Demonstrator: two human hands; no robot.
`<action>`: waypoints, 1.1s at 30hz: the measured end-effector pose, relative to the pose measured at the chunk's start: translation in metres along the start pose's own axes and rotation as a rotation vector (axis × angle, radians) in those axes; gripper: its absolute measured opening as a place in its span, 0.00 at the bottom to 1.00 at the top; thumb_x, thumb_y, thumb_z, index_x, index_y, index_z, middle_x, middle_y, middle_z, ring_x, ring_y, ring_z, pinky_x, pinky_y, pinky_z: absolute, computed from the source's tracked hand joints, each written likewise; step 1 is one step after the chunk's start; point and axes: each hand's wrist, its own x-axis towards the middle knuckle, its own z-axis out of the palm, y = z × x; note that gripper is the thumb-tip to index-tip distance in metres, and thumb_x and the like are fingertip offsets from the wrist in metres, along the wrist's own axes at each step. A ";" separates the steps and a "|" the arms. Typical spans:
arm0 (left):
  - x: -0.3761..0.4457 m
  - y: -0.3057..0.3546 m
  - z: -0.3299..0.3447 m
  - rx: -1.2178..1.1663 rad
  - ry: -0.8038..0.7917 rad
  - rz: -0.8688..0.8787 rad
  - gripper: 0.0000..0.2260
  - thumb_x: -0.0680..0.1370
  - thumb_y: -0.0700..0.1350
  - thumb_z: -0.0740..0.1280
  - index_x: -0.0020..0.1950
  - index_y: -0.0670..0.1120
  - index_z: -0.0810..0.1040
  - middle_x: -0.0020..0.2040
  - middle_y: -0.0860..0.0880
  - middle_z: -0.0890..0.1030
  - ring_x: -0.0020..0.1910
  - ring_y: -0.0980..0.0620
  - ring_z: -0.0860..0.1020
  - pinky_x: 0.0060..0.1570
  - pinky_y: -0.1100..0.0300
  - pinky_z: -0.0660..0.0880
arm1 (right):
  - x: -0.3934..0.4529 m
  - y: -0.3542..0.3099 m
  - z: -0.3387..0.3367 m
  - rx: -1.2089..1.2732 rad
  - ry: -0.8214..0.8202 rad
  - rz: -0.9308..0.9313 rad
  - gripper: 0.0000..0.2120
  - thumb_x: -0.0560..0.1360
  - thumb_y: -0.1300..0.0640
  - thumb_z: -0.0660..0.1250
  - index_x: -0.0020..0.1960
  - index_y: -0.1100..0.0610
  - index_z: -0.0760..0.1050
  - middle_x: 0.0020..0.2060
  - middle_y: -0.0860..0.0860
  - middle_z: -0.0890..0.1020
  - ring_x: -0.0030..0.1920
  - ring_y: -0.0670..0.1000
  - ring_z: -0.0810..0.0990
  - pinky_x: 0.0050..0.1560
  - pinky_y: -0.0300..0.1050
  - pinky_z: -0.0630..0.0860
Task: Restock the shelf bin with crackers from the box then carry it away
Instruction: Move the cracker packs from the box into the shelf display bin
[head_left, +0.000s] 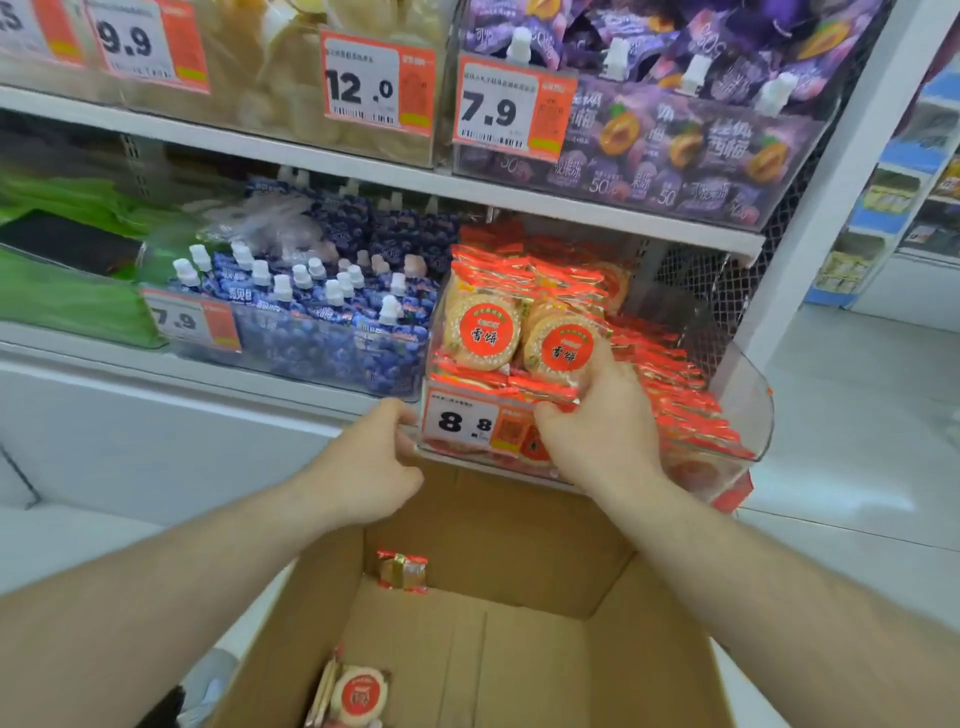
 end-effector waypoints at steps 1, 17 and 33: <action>0.001 -0.006 0.000 0.054 -0.074 -0.029 0.20 0.75 0.39 0.67 0.64 0.51 0.66 0.49 0.57 0.73 0.43 0.55 0.75 0.37 0.62 0.70 | -0.012 -0.002 0.015 0.032 -0.017 -0.077 0.35 0.70 0.54 0.68 0.75 0.55 0.62 0.55 0.54 0.77 0.57 0.55 0.75 0.56 0.50 0.74; 0.021 -0.067 0.002 0.309 -0.433 -0.231 0.23 0.76 0.43 0.65 0.71 0.50 0.66 0.53 0.54 0.79 0.51 0.54 0.78 0.55 0.55 0.77 | -0.152 0.063 0.302 0.022 -1.011 0.233 0.29 0.74 0.55 0.65 0.73 0.48 0.62 0.62 0.54 0.77 0.62 0.55 0.76 0.57 0.40 0.73; 0.024 -0.070 -0.001 0.296 -0.418 -0.237 0.21 0.77 0.43 0.65 0.69 0.50 0.67 0.50 0.59 0.76 0.46 0.60 0.75 0.46 0.67 0.73 | -0.125 0.118 0.283 0.781 -1.040 0.753 0.48 0.66 0.76 0.68 0.73 0.42 0.53 0.56 0.58 0.82 0.54 0.55 0.82 0.48 0.53 0.81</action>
